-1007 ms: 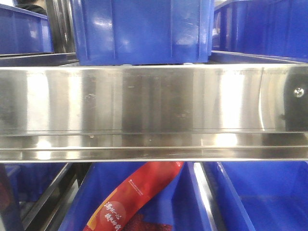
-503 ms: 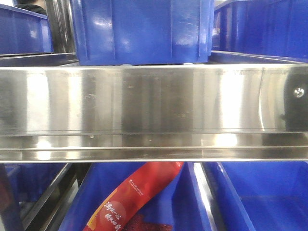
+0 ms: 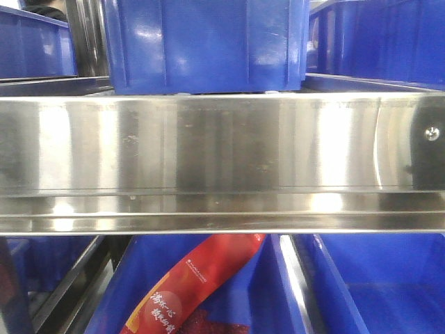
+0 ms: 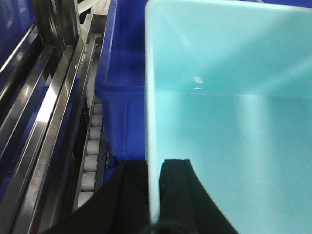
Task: Fetch blue bin and place on conveyor start
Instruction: 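Lift the light-blue bin with both grippers and pull it off the shelf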
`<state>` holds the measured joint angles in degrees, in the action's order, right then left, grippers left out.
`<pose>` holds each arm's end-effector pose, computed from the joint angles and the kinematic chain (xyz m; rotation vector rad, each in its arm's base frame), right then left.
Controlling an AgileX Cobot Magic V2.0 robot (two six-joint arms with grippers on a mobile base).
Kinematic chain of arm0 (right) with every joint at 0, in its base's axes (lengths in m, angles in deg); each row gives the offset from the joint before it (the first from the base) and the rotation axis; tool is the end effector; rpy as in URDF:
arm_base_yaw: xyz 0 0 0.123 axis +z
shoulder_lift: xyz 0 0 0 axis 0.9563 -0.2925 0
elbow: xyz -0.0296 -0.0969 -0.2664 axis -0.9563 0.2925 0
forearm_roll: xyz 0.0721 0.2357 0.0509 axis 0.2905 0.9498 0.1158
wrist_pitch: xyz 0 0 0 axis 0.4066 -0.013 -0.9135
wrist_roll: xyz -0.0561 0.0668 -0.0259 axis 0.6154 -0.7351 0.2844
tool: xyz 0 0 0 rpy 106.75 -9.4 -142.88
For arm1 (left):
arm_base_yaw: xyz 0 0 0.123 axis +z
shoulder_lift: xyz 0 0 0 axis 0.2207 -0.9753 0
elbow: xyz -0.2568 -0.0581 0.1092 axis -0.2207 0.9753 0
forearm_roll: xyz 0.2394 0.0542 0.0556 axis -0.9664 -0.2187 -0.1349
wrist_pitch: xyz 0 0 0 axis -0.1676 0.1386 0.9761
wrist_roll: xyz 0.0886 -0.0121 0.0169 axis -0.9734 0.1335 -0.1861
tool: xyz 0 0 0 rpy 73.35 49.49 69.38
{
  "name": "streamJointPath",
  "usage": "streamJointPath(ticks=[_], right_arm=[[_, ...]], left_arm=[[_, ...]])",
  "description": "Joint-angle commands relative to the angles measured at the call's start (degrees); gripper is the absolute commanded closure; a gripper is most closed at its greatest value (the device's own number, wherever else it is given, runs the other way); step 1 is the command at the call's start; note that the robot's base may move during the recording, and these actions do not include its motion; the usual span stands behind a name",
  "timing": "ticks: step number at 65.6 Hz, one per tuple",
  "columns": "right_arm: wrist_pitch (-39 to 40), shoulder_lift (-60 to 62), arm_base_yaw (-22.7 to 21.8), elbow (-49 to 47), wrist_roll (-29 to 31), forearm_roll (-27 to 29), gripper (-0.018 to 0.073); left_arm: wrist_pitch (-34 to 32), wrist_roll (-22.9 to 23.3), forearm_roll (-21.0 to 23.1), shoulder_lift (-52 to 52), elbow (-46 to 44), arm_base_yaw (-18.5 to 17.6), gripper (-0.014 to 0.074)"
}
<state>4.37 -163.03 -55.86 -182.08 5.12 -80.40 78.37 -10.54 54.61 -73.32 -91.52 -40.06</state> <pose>0.3041 0.0751 0.4911 0.0757 2.0860 0.1333 0.2985 -0.1168 0.4946 -0.0834 2.0431 -0.1202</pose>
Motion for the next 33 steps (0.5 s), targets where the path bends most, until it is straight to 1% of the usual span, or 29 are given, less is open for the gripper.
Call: streamJointPath(ticks=[1,33], right_arm=[[0.9,0.7,-0.4,-0.7,0.6,-3.4,0.0717],[1.3,0.7,-0.4,-0.7,0.6,-3.4,0.0717]], left_arm=[[-0.3,-0.5,-3.4,0.9,-0.8,0.0,0.0707],[-0.3,-0.5,-3.4,0.9,-0.8,0.0,0.0707]])
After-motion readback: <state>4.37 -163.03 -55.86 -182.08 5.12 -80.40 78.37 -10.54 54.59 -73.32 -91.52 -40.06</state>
